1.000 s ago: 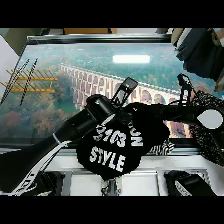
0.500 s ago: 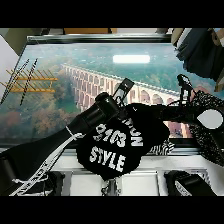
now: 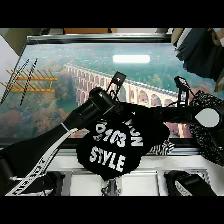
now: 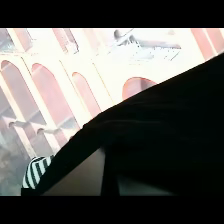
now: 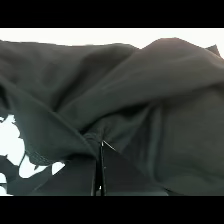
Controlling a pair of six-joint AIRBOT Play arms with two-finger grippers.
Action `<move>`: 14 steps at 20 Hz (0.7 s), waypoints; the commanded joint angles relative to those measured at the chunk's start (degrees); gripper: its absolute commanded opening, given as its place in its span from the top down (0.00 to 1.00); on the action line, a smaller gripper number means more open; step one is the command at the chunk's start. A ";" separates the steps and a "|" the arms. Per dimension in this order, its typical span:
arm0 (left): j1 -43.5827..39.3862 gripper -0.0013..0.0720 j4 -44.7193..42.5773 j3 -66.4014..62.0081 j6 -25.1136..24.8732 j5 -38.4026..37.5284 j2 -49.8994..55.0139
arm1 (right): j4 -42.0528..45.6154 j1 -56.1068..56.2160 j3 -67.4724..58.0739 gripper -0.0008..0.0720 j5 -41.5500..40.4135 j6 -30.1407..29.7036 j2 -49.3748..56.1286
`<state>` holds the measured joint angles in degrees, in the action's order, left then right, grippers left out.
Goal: Fold the clothes and pants, and hang the long-sleeved shirts on hangers.
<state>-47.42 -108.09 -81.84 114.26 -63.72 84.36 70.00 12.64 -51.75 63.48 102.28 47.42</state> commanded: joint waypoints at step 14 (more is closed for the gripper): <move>-1.03 0.96 3.15 -7.85 2.84 -14.95 -29.97 | 16.65 14.91 -62.99 0.97 40.44 1.05 26.58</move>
<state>-48.62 -105.34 -94.70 113.65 -72.84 58.04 83.61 21.56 -114.30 98.10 99.77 72.47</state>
